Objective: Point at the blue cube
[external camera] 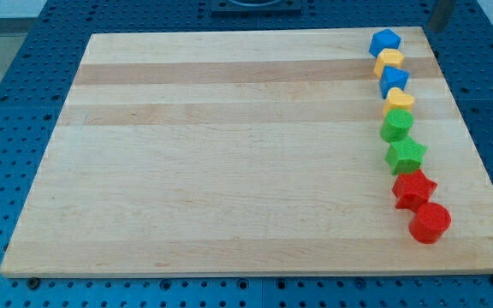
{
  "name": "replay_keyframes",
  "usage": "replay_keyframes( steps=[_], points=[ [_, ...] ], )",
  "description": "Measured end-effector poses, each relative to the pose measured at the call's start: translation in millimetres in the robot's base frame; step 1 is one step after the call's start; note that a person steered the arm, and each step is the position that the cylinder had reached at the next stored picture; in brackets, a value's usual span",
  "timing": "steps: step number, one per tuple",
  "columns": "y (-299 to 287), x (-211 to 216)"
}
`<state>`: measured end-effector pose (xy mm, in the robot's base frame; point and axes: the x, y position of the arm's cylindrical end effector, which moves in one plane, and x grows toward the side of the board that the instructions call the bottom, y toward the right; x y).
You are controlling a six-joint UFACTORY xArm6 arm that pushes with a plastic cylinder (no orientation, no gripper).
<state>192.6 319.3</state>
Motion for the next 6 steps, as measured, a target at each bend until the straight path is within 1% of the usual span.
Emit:
replay_keyframes(
  steps=[1,2,3,4,6],
  points=[
    [1.0,0.0],
    [11.3,9.4],
    [11.9,31.0],
    [-1.9,38.3],
    [-51.4,39.0]
  ],
)
